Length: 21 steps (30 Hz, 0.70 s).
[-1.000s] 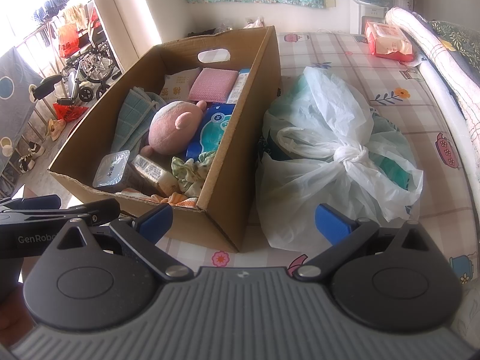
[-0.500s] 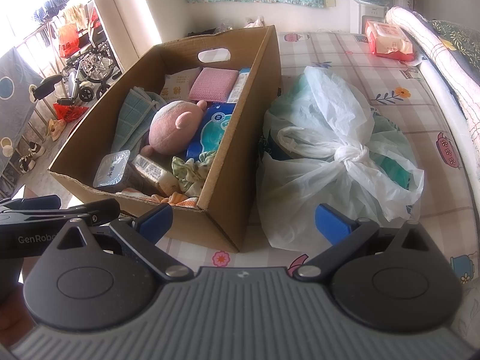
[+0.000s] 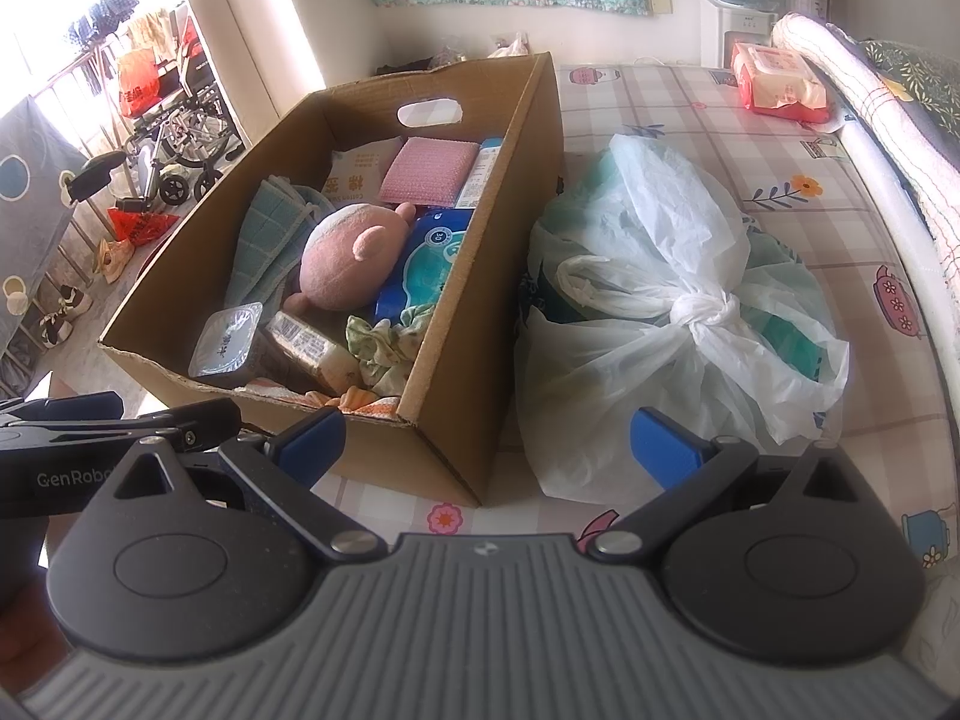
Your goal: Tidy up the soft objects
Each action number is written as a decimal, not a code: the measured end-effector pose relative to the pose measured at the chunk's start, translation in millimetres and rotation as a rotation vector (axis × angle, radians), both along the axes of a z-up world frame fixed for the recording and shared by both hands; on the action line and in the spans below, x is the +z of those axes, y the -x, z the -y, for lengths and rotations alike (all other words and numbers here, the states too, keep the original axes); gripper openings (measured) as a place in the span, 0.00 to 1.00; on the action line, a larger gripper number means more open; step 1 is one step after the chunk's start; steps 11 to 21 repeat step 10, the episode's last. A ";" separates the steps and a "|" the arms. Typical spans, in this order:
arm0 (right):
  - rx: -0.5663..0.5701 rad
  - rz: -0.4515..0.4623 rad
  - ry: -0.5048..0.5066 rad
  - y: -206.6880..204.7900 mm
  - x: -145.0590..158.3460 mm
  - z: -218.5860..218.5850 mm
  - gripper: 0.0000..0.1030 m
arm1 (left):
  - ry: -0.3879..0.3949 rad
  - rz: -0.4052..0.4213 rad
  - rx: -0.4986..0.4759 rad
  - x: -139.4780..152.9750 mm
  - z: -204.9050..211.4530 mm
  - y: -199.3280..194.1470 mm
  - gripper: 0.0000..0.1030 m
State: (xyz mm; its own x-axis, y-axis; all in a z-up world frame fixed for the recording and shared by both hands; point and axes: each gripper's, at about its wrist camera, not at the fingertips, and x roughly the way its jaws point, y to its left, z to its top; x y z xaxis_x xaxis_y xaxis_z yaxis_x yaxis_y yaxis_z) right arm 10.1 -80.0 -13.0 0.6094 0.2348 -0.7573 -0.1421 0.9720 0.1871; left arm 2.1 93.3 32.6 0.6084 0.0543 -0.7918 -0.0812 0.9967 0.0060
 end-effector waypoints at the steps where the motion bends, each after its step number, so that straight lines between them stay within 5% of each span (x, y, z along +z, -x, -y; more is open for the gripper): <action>1: 0.000 0.001 -0.002 0.3 0.2 -0.4 0.99 | 0.000 0.000 -0.001 -0.1 0.0 0.0 0.99; 21: 0.000 0.001 -0.003 0.0 0.5 -0.8 0.99 | 0.001 0.000 0.001 0.2 -0.1 0.1 0.99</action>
